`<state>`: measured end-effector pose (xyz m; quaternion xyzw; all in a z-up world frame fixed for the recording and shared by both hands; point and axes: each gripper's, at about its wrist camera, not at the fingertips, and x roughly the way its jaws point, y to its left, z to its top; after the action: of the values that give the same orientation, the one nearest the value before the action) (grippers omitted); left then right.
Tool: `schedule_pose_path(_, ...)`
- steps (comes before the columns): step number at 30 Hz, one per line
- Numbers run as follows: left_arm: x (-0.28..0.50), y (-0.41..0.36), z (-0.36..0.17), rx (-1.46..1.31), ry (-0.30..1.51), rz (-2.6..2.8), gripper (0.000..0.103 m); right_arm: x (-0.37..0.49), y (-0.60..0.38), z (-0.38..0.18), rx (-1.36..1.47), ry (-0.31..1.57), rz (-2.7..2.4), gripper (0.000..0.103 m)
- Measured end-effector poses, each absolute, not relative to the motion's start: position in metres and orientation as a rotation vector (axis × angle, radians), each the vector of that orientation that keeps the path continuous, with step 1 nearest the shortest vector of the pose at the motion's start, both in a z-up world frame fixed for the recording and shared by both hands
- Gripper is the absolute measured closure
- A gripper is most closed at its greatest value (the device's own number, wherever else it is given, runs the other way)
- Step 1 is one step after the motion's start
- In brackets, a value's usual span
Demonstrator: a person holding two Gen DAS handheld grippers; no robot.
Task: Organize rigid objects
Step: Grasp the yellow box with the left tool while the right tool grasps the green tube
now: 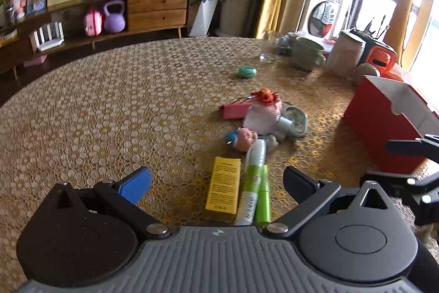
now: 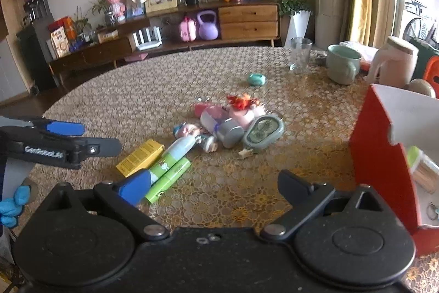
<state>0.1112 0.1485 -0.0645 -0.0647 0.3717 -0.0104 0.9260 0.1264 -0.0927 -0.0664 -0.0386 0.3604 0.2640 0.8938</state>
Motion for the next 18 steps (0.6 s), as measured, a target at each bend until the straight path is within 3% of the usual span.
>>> schedule_pose_path(18, 0.147, 0.155, -0.112, -0.141, 0.823, 0.016, 0.001, 0.129, -0.037, -0.107, -0.214, 0.821, 0.638, 0.009)
